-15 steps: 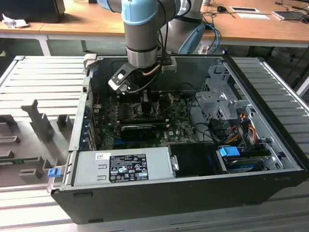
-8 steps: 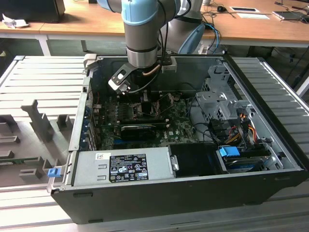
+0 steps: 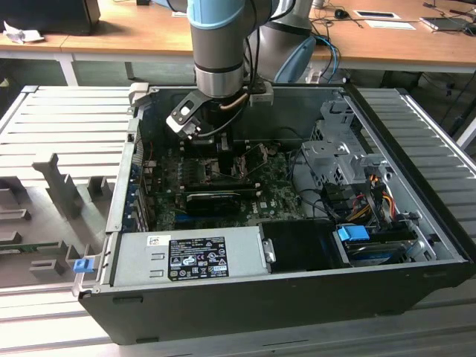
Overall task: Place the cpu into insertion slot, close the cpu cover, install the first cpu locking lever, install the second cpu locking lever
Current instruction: 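Place the cpu into insertion slot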
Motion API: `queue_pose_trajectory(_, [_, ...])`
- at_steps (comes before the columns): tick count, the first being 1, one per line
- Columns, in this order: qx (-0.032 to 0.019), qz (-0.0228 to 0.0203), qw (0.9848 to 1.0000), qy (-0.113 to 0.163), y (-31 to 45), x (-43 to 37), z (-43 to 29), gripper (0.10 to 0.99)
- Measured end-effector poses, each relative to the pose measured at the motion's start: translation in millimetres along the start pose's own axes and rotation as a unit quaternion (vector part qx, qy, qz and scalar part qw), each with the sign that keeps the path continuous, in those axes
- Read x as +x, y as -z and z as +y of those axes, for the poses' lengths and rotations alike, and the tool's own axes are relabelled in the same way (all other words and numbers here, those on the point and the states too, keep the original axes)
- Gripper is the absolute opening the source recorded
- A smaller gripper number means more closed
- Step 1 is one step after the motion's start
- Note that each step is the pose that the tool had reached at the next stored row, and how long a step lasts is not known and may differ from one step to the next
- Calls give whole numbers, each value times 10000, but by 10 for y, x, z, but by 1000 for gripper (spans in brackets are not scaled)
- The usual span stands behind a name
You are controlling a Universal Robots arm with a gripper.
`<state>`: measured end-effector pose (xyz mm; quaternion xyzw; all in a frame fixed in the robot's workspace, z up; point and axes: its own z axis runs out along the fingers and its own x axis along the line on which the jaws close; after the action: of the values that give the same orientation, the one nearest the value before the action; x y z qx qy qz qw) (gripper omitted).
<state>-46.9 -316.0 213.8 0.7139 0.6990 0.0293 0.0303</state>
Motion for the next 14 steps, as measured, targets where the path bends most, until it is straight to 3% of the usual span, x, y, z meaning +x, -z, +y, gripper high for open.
queue_pose_trajectory(1, [1, 0, 10000, 0, 7, 0, 1, 584])
queue_pose_trajectory(3, [2, 0, 10000, 0, 14, 0, 1, 455])
queue_pose_trajectory(4, [2, 0, 10000, 0, 17, 0, 2, 455])
queue_pose_trajectory(6, [3, -1, 10000, 0, 25, 0, 2, 333])
queue_pose_trajectory(7, [6, 0, 10000, 1, 27, 0, 4, 333])
queue_pose_trajectory(9, [9, -1, 10000, 0, 33, 0, 4, 216])
queue_pose_trajectory(10, [11, -1, 10000, 0, 41, 0, 4, 106])
queue_pose_trajectory(14, [13, -1, 10000, 0, 58, 0, 6, 106])
